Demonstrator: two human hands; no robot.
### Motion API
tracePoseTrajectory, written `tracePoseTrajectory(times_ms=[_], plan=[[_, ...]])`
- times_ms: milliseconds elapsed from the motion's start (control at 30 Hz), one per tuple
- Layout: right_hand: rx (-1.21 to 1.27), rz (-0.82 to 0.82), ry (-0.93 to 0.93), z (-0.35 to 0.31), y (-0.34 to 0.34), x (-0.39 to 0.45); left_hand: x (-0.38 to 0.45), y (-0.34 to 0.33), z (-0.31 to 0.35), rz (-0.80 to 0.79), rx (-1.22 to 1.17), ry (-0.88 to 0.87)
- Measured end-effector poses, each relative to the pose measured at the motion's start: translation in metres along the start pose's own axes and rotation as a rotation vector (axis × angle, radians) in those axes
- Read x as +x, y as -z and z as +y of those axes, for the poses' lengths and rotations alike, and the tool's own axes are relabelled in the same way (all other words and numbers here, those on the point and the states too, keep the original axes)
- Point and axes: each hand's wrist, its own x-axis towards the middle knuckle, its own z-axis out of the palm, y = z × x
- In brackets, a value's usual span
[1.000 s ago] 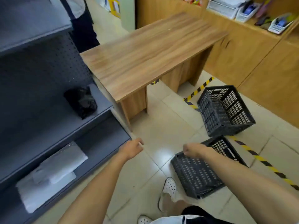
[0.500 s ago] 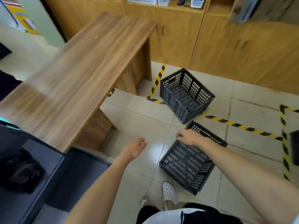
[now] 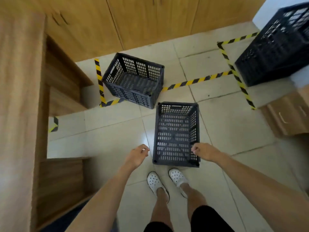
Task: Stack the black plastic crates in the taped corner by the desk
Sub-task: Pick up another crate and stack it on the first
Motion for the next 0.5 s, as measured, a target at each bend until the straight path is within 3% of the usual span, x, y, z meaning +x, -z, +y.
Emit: tracePoseTrajectory(times_ms=[200,500], plan=[[0.151,0.013,-0.125,0.047,-0.051,0.036,0.065,-0.021,0.002,-0.043,0.034,-0.009],[0.329,0.107,-0.200,0.092,-0.053,0.137,0.173,-0.074,-0.001,-0.073,0.121,-0.011]])
